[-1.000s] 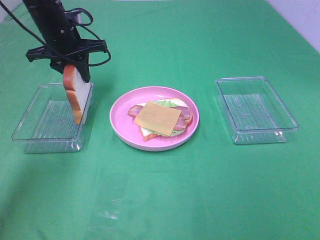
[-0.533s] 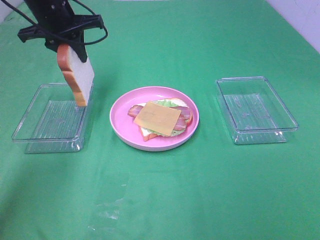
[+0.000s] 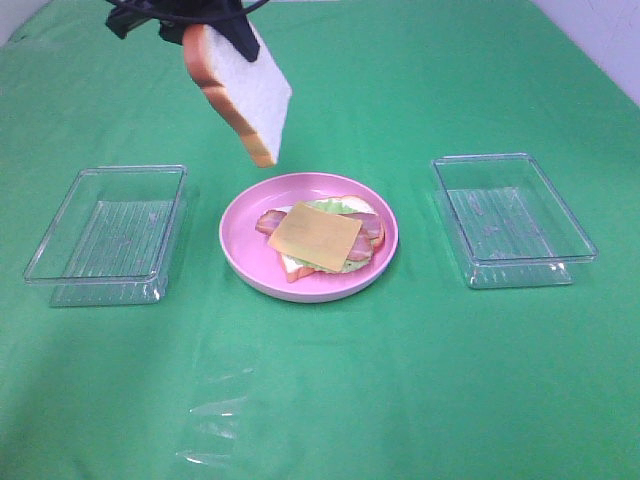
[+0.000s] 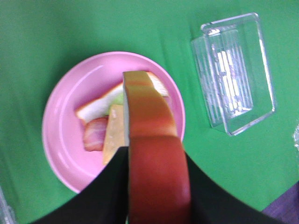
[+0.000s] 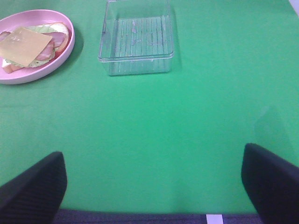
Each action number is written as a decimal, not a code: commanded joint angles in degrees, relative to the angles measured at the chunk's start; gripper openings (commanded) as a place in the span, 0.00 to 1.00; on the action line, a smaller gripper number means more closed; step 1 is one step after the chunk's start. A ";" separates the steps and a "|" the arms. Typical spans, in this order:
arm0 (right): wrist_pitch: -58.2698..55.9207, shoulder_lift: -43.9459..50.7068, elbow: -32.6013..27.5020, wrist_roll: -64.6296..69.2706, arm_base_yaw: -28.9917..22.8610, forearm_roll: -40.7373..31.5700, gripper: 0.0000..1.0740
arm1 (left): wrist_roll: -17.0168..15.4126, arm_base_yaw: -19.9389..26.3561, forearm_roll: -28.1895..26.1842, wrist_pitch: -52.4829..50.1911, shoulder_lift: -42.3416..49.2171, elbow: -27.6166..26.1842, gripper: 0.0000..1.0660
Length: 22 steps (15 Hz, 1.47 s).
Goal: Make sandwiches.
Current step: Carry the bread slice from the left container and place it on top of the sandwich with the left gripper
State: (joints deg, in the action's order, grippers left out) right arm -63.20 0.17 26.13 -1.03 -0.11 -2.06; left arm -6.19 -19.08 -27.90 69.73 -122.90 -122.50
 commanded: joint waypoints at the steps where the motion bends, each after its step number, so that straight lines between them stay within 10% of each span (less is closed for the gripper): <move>1: 0.29 1.83 -0.23 -0.63 0.06 -0.06 0.90 | 2.64 -2.86 -5.21 -2.75 -2.06 -0.17 0.22; 12: 0.29 1.83 -0.23 -0.63 0.06 -0.06 0.90 | 6.19 -6.59 -17.07 -4.30 -11.92 -0.17 0.22; 19: 0.29 1.83 -0.23 -0.63 0.06 -0.06 0.90 | 6.19 -6.53 -12.78 -4.35 -15.87 -0.17 0.22; 22: 0.29 1.83 -0.23 -0.63 0.06 -0.06 0.90 | 5.61 -6.42 -2.41 -5.21 -16.10 -0.17 0.22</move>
State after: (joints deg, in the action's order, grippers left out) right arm -63.20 0.17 26.13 -1.03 -0.11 -2.06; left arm -0.34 -25.44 -32.37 65.32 -138.71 -122.50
